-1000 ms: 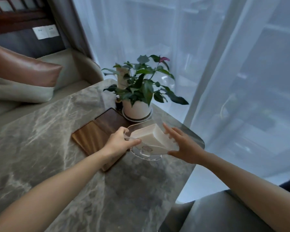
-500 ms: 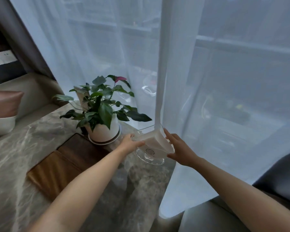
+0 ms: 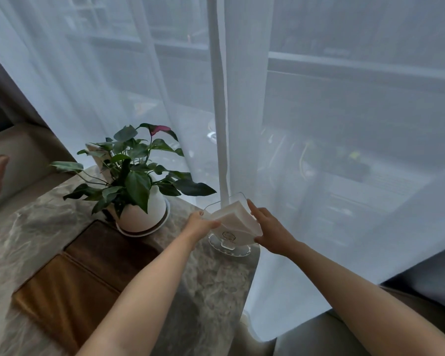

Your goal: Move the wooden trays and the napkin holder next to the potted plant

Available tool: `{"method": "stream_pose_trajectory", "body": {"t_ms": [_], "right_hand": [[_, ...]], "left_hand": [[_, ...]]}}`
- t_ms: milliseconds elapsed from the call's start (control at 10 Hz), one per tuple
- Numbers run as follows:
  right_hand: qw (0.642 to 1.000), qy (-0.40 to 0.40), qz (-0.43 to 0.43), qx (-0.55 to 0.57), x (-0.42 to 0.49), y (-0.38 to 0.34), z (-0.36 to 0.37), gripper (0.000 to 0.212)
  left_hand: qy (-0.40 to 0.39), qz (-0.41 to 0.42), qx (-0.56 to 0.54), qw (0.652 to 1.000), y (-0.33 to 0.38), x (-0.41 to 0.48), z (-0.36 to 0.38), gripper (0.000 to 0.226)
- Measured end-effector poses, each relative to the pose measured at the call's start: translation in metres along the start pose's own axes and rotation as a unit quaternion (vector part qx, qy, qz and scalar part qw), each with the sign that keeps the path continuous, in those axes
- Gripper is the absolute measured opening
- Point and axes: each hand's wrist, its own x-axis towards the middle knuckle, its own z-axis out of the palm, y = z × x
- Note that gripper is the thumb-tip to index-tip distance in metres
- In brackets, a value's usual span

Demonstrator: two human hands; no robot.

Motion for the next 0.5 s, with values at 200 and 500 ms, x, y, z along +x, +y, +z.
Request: {"method": "stream_pose_trajectory", "body": {"t_ms": [200,500], "right_hand": [[0.999,-0.013,-0.002,-0.033,0.0,-0.001,0.001,0.098],[0.999,0.004,0.019,-0.031,-0.005,-0.015,-0.004,0.095]], "left_hand": [[0.004,0.014,-0.01,1.0,-0.002,0.002,0.002,0.054],[-0.009,0.037,0.123,0.992,0.01,-0.009,-0.015,0.069]]}}
